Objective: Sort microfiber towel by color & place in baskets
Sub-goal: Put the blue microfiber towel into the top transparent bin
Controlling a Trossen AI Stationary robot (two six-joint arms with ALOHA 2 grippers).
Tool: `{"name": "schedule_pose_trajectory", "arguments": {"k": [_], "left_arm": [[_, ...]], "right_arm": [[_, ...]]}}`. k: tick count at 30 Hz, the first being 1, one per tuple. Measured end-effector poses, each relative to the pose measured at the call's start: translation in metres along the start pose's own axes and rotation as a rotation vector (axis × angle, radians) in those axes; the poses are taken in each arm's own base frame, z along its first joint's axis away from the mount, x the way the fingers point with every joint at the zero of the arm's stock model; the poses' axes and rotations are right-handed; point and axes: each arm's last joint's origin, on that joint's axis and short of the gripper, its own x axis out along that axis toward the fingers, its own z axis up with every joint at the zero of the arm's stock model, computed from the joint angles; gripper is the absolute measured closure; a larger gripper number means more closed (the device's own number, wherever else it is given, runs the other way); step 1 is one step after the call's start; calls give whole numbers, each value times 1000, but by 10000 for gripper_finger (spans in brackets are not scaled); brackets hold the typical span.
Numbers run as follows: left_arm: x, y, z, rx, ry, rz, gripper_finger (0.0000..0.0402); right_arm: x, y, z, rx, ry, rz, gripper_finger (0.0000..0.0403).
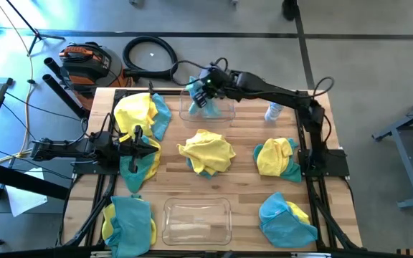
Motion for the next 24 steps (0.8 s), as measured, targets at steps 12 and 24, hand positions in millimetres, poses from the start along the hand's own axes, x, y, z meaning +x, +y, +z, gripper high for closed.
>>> {"name": "schedule_pose_trajectory", "arguments": {"k": [12,24], "left_arm": [[0,0,0,0,0,0,402],[0,0,0,0,0,0,401]], "right_arm": [[93,-7,-37,310,305,48,403],[149,-13,-70,392,439,-28,403]]}}
